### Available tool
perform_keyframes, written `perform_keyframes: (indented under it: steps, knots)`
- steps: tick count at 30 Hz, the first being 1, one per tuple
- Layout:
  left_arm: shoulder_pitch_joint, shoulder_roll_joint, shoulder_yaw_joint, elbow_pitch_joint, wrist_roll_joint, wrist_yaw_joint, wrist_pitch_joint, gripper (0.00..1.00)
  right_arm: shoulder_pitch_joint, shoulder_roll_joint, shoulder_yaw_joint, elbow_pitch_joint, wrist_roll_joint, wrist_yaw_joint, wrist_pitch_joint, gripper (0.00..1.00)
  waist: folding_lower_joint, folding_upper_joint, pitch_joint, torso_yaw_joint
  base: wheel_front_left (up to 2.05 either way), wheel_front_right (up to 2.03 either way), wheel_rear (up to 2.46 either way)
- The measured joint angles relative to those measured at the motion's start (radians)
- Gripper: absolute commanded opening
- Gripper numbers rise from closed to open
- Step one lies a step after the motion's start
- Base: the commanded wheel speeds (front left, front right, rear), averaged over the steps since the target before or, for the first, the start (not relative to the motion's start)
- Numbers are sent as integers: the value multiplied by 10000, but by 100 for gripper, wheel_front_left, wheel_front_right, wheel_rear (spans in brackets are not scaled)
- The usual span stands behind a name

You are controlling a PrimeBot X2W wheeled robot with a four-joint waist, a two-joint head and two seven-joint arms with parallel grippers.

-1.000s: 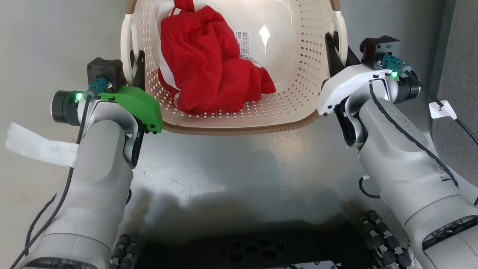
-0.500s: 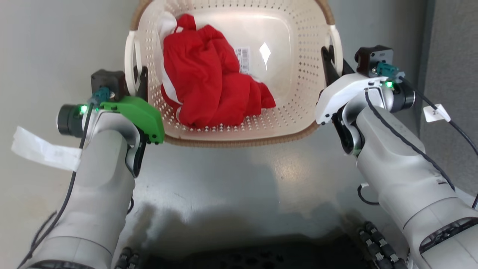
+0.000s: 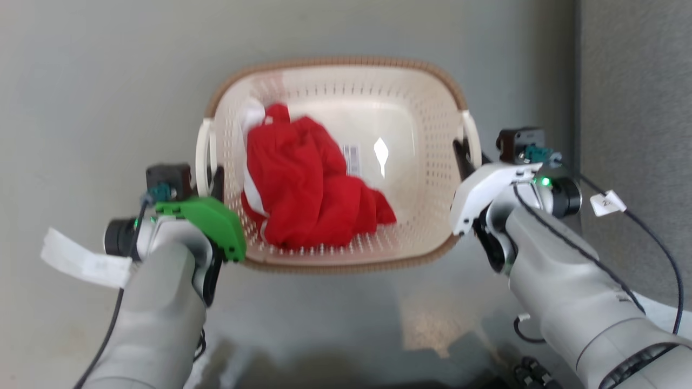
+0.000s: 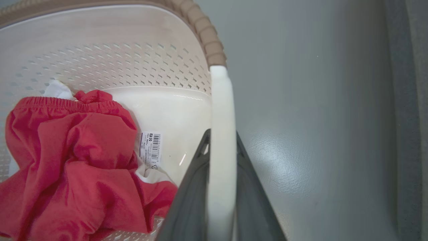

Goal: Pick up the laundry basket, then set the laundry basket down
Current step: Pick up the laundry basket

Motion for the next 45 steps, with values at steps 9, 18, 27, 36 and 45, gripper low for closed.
perform_keyframes:
  steps: [9,18,27,36,45]
  knots:
    - [658,-46,-240,652,-593,-23,161,0,531,38,654,274,537,167,537,0,0,0,-1262,-6,0,0,0]
    - [1609,-75,-468,1126,-1221,-188,616,0,1441,75,1340,382,1091,267,1172,0,0,0,-2549,-27,0,0,0]
    - [2572,-86,-654,1446,-1593,-234,978,0,2425,107,1925,384,1601,274,1701,0,-1,0,-3841,-81,0,0,0]
    - [3487,-73,-1058,1478,-1971,-245,1181,0,3355,98,2483,307,1960,159,1935,0,-1,0,-5274,-130,0,0,0]
    - [4311,-46,-1317,1469,-2341,-244,1279,0,4093,73,2980,159,2293,54,2199,0,-1,0,-6478,-142,0,0,0]
